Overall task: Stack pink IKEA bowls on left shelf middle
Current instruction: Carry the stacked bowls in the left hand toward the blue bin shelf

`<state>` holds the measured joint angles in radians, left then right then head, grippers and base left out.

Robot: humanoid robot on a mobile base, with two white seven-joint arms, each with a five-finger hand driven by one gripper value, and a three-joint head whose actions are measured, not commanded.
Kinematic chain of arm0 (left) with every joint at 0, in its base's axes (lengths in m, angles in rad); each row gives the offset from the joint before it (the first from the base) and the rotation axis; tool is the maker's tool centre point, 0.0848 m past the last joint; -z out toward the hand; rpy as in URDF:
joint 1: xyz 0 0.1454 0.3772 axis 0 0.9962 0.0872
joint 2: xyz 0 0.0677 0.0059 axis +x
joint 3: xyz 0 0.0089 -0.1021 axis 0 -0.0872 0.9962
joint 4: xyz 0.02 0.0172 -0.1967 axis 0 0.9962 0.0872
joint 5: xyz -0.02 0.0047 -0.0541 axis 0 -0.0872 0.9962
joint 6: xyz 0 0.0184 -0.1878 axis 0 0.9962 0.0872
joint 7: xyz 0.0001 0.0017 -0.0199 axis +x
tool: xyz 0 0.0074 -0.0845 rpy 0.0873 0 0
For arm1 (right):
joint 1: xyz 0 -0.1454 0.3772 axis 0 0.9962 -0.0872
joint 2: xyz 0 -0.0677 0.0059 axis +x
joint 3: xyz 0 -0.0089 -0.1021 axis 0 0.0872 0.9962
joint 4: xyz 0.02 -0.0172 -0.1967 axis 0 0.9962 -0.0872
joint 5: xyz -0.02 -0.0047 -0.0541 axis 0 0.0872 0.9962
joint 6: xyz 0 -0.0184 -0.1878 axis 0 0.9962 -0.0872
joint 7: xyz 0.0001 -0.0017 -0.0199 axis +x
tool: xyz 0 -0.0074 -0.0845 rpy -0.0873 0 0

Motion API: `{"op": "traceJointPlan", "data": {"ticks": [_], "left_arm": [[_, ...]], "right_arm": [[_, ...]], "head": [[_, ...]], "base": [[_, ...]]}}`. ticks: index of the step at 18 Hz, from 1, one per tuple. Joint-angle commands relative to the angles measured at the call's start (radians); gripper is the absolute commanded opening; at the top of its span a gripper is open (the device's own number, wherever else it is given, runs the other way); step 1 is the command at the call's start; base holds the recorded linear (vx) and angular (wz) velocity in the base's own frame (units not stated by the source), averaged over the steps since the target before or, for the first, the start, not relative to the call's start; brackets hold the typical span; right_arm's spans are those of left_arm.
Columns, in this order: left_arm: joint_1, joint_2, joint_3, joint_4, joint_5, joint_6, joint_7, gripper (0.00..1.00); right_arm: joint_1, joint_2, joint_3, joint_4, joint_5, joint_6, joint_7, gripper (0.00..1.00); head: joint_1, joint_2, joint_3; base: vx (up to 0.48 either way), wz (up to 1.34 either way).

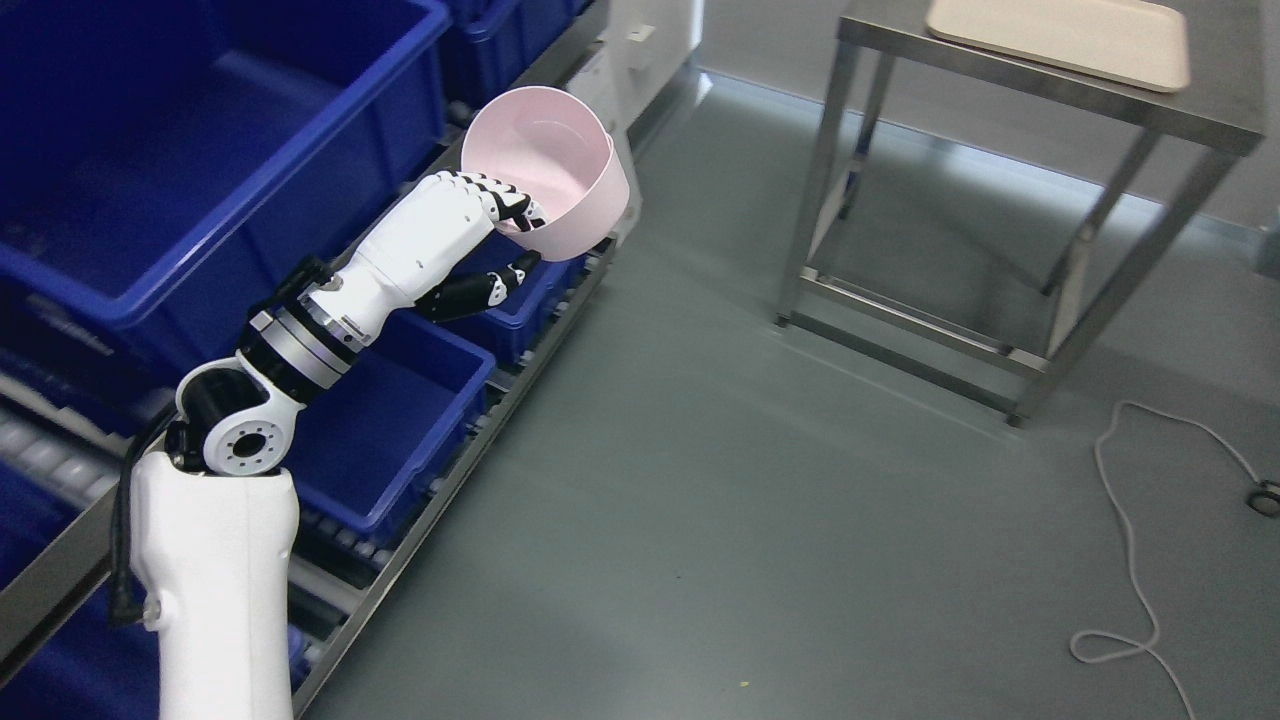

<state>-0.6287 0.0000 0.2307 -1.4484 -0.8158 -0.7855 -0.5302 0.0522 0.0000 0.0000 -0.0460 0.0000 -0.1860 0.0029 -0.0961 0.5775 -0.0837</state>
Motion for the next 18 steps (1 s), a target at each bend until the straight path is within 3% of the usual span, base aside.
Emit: {"op": "traceJointPlan", "data": {"ticks": [1, 8, 18], "left_arm": [[-0.009, 0.017, -0.027, 0.0, 0.013, 0.0, 0.001, 0.07], [-0.181, 0.017, -0.238, -0.001, 0.207, 0.0, 0.004, 0.07], [-0.266, 0.017, -0.199, 0.006, 0.196, 0.049, -0.031, 0.08]], "right_arm": [[0.0, -0.017, -0.009, 0.0, 0.008, 0.0, 0.0, 1.0], [0.0, -0.017, -0.009, 0.0, 0.008, 0.0, 0.002, 1.0], [0.0, -0.017, -0.009, 0.0, 0.008, 0.0, 0.0, 1.0]], "head": [[0.0, 0.0, 0.0], [0.0, 0.0, 0.0], [0.0, 0.0, 0.0]], "base": [[-0.183, 0.79], [-0.105, 0.64], [-0.037, 0.62]]}}
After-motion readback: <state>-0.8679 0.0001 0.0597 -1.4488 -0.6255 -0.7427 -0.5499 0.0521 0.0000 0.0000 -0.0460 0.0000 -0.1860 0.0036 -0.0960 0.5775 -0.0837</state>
